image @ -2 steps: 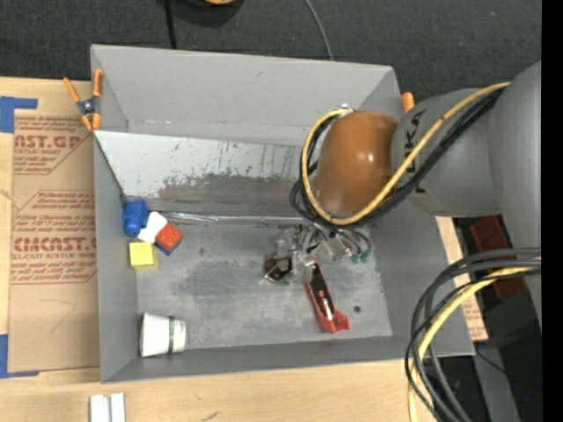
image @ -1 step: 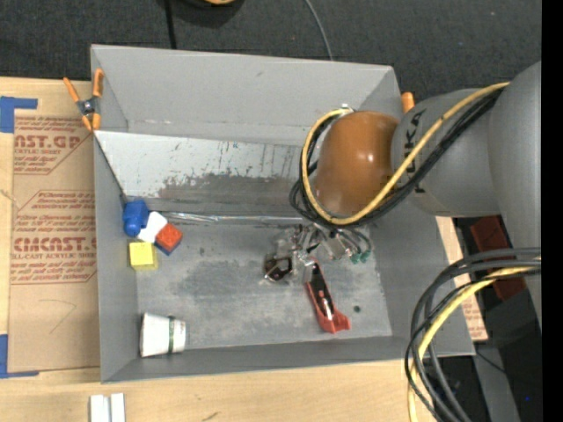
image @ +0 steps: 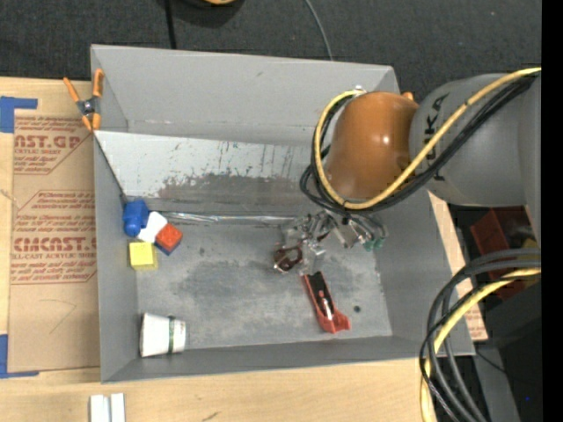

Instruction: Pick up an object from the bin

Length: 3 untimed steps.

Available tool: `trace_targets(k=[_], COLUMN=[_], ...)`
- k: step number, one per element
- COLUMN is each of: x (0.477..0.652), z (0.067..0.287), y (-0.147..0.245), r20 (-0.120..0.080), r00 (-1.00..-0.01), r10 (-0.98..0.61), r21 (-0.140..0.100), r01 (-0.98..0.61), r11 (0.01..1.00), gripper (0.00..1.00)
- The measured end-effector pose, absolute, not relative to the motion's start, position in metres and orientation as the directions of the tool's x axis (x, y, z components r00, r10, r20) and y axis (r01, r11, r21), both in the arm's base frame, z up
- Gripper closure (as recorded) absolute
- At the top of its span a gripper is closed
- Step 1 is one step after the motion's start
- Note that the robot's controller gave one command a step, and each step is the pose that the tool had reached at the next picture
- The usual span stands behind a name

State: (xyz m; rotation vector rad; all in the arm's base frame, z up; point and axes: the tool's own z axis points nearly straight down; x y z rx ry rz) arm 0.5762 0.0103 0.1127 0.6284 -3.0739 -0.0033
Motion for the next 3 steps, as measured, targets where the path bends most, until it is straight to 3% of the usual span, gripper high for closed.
trace_targets(k=[1, 3], x=[0.576, 0.577], z=[0.146, 0.259], y=[0.022, 0.028], r20=[-0.001, 0.000], r00=[-0.920, -0.912], r10=[-0.393, -0.410], r21=[0.001, 0.002], r01=[-0.393, -0.410], r11=[0.920, 0.912], gripper=[1.00, 1.00])
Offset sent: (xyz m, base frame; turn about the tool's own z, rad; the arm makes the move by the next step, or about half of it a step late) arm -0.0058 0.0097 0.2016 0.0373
